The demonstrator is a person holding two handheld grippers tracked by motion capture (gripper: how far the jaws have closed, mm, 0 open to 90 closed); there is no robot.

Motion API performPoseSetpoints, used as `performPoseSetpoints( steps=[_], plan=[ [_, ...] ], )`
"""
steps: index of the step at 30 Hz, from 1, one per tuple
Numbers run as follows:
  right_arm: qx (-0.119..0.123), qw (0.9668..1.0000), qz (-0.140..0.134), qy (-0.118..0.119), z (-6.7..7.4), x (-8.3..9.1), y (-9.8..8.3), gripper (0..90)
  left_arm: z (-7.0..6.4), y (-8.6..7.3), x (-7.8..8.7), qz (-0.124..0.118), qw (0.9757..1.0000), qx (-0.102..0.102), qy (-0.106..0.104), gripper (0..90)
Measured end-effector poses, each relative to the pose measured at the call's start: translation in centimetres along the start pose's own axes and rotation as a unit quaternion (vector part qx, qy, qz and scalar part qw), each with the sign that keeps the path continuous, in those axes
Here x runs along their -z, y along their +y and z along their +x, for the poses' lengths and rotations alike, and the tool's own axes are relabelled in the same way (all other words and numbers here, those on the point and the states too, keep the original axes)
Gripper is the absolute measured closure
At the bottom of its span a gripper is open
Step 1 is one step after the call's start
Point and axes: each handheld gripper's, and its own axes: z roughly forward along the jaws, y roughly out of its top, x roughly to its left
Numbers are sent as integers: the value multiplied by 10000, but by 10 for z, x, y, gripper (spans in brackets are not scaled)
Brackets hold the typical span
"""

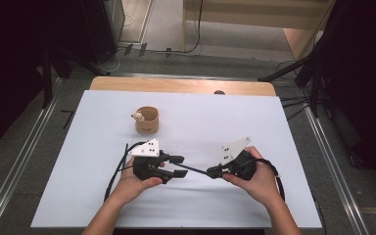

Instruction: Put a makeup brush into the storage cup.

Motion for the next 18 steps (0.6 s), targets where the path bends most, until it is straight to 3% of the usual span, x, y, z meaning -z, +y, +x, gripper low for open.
performPoseSetpoints(
  steps=[4,18],
  plan=[
    [45,10000,40,43,1,-1,0,852,1,0,-3,104,9998,41,-178,581],
    [89,9998,115,158,2,-2,1,852,4,0,-7,343,9982,127,-465,768]
  ],
)
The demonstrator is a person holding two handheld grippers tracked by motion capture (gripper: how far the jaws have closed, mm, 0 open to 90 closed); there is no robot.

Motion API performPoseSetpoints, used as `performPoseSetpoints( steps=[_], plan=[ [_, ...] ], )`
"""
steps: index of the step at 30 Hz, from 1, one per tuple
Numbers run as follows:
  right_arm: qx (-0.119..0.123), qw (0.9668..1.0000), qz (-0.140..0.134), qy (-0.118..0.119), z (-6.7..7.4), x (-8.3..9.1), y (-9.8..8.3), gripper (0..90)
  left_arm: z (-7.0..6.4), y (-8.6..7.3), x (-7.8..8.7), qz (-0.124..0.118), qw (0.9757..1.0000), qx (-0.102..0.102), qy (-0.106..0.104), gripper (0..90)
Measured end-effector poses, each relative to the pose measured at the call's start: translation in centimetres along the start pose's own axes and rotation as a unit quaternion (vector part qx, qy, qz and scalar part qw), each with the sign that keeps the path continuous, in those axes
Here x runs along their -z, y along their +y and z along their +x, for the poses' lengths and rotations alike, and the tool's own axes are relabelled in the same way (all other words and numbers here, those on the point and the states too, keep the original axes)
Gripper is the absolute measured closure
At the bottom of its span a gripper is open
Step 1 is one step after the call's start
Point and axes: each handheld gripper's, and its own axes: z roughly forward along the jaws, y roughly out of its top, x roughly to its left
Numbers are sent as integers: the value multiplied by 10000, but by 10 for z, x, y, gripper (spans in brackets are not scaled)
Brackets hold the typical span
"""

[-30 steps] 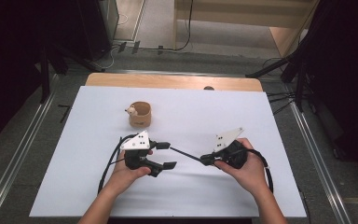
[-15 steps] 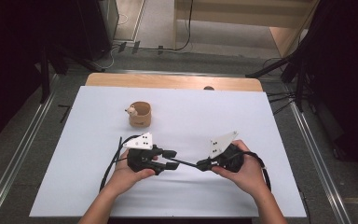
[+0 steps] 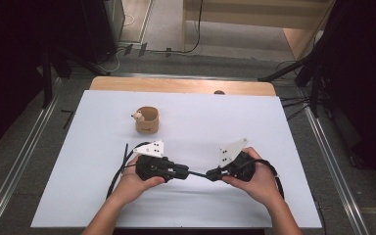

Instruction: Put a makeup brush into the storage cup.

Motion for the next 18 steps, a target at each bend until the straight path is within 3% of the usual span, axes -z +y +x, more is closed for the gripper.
performPoseSetpoints(
  steps=[10,14,15,17,18],
  plan=[
    [154,9998,58,100,0,-2,0,851,1,0,-1,19,9993,18,-366,849],
    [102,9999,-31,96,-1,0,-1,844,2,1,2,-29,9994,40,-345,852],
    [52,9999,-88,64,-2,0,-1,826,2,2,3,-54,9996,44,-284,852],
    [-130,9995,-204,-212,-4,2,-3,680,3,2,7,-146,9997,46,-174,853],
    [-366,9978,-400,-391,-7,6,-6,592,4,2,10,-192,9998,48,-83,853]
  ],
)
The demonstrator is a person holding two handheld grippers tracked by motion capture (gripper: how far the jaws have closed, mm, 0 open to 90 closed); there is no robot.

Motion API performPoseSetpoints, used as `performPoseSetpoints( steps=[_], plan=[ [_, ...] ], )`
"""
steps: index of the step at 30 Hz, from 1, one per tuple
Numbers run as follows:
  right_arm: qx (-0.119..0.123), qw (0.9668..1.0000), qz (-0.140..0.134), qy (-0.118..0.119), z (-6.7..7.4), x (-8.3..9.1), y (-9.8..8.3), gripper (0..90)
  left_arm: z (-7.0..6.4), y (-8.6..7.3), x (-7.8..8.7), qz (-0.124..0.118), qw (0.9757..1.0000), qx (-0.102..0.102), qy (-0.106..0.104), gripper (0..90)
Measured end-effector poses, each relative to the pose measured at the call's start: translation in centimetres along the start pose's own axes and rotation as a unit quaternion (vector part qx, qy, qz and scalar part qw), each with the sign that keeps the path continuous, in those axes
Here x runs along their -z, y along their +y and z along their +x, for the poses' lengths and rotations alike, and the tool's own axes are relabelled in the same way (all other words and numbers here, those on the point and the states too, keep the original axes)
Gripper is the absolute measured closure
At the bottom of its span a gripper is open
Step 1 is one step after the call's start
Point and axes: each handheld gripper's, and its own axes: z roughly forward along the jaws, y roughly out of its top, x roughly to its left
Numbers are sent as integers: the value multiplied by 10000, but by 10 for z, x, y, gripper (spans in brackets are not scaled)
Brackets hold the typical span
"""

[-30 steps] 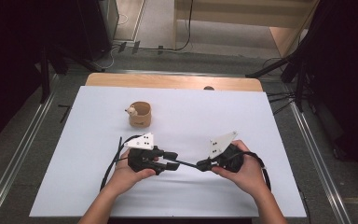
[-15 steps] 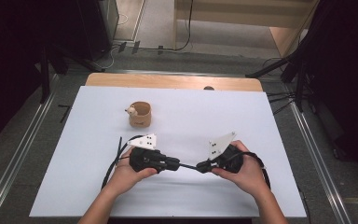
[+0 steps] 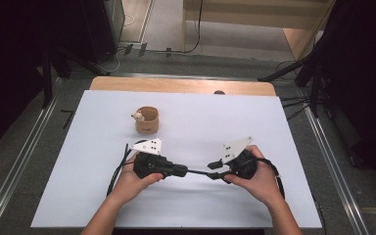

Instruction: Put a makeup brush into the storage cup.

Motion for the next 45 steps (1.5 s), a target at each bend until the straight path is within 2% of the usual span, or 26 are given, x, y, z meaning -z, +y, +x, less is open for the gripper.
performPoseSetpoints(
  steps=[6,11,13,14,15,16,17,18,19,20,22,25,26,27,28,29,31,32,33,34,35,39,41,42,43,45],
  plan=[
    [-774,9906,-848,-750,-7,10,-10,397,-1,2,12,-412,9967,-65,696,853],
    [-1568,9708,-1555,-933,-11,9,-17,309,-5,2,21,-898,9874,-164,1293,853],
    [-1920,9593,-1850,-930,-11,6,-20,284,-5,1,24,-1085,9830,-164,1471,853],
    [-2221,9473,-2116,-923,-10,2,-21,250,-6,1,24,-1170,9804,-176,1576,853],
    [-2221,9473,-2116,-923,-10,2,-21,250,-6,0,25,-1253,9780,-189,1658,853],
    [-2512,9330,-2373,-1001,-6,-2,-22,245,-7,-1,25,-1343,9758,-189,1716,853],
    [-2650,9259,-2473,-1061,-4,-4,-21,226,-7,-2,26,-1427,9734,-223,1778,853],
    [-2650,9259,-2473,-1061,-4,-4,-21,226,-8,-2,26,-1491,9718,-237,1810,853],
    [-2784,9170,-2569,-1252,1,-8,-18,199,-9,-2,25,-1540,9703,-257,1849,853],
    [-2784,9170,-2569,-1252,1,-8,-18,199,-9,-3,24,-1605,9684,-297,1884,853],
    [-3011,9011,-2788,-1404,7,-11,-15,198,-11,-3,22,-1628,9660,-389,1972,853],
    [-3447,8780,-3113,-1160,12,-19,-11,182,-12,-4,18,-1687,9643,-443,1994,853],
    [-3531,8730,-3180,-1104,14,-20,-9,193,-13,-4,17,-1694,9637,-455,2011,853],
    [-3531,8730,-3180,-1104,14,-20,-9,193,-13,-4,16,-1714,9637,-447,1998,853],
    [-3757,8589,-3330,-1013,17,-23,-8,212,-13,-5,15,-1728,9636,-438,1993,853],
    [-3757,8589,-3330,-1013,17,-23,-8,212,-14,-5,14,-1731,9635,-431,1994,853],
    [-4128,8372,-3471,-901,18,-26,-9,253,-15,-6,12,-1784,9621,-459,2011,853],
    [-4445,8190,-3516,-893,19,-29,-11,316,-16,-6,11,-1793,9618,-459,2017,853],
    [-4445,8190,-3516,-893,19,-29,-11,316,-16,-6,9,-1789,9619,-469,2016,853],
    [-4589,8071,-3638,-753,19,-31,-12,331,-17,-6,8,-1779,9622,-482,2006,853],
    [-4589,8071,-3638,-753,19,-31,-12,331,-18,-6,6,-1779,9623,-502,1994,853],
    [-4737,7939,-3761,-628,19,-34,-11,374,-20,-6,-1,-1752,9631,-548,1966,853],
    [-4827,7862,-3810,-620,20,-34,-11,404,-21,-6,-4,-1717,9640,-589,1943,853],
    [-4924,7778,-3867,-548,19,-35,-12,435,-22,-6,-5,-1715,9642,-597,1932,852],
    [-4924,7778,-3867,-548,19,-35,-12,435,-23,-6,-6,-1726,9645,-587,1911,852],
    [-5049,7700,-3877,-441,17,-37,-13,477,-24,-6,-9,-1704,9649,-618,1901,852]
  ],
)
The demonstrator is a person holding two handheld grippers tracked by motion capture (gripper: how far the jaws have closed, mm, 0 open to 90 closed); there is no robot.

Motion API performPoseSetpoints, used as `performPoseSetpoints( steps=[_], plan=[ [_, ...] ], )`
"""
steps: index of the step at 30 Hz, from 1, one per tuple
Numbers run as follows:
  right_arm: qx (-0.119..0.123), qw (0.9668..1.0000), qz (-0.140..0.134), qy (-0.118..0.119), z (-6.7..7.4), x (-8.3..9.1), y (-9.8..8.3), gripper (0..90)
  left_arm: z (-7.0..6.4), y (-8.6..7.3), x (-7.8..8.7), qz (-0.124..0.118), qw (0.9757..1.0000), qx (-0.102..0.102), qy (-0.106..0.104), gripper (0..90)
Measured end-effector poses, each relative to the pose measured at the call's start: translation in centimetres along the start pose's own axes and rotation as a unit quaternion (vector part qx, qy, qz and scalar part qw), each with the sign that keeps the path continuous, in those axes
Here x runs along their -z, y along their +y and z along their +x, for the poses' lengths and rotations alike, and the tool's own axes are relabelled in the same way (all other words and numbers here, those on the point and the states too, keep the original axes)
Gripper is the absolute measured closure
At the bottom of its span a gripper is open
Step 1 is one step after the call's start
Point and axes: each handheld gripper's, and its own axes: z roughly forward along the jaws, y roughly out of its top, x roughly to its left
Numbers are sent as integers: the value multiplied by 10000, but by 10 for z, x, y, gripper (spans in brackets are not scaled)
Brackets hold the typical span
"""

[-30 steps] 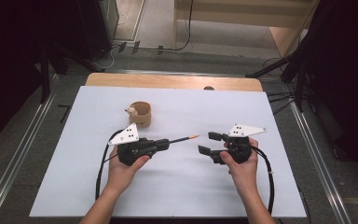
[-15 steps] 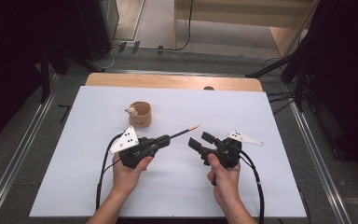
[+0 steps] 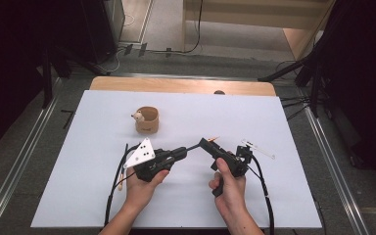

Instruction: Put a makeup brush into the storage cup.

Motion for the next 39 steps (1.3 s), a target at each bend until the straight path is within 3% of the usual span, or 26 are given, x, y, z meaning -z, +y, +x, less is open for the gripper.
performPoseSetpoints(
  steps=[10,12,15,19,20,22,25,28,29,30,34,37,38,39],
  plan=[
    [-54,9999,59,127,-4,0,1,625,-2,-2,-2,5,10000,-5,-29,852],
    [-294,9989,45,358,-10,0,0,660,-2,-2,-2,21,10000,6,-42,852],
    [-428,9979,63,479,-14,0,0,697,-2,-4,-4,70,10000,1,-49,852],
    [-372,9966,-18,735,-14,3,2,807,-3,-8,-9,350,9993,59,-124,846],
    [-330,9960,-77,832,-14,4,3,847,-4,-9,-11,404,9991,60,-92,786],
    [-92,9967,-146,795,-11,9,5,849,-6,-9,-14,501,9987,58,24,501],
    [115,9975,-160,683,-10,11,6,849,-9,-7,-15,549,9985,51,64,457],
    [612,9971,-60,450,-4,11,8,850,-11,-4,-16,631,9979,-8,126,445],
    [924,9951,-24,352,3,11,8,850,-11,-3,-16,661,9977,-30,171,449],
    [924,9951,-24,352,3,11,8,850,-11,-3,-16,684,9975,-3,177,449],
    [1701,9854,48,-25,18,10,6,850,-13,-1,-17,868,9960,-13,202,471],
    [2095,9775,153,-197,25,8,3,850,-16,1,-18,905,9956,-27,230,488],
    [2334,9718,190,-273,30,6,1,850,-16,2,-18,922,9954,-12,251,507],
    [2334,9718,190,-273,30,6,1,850,-16,3,-18,935,9953,16,262,507]
  ],
)
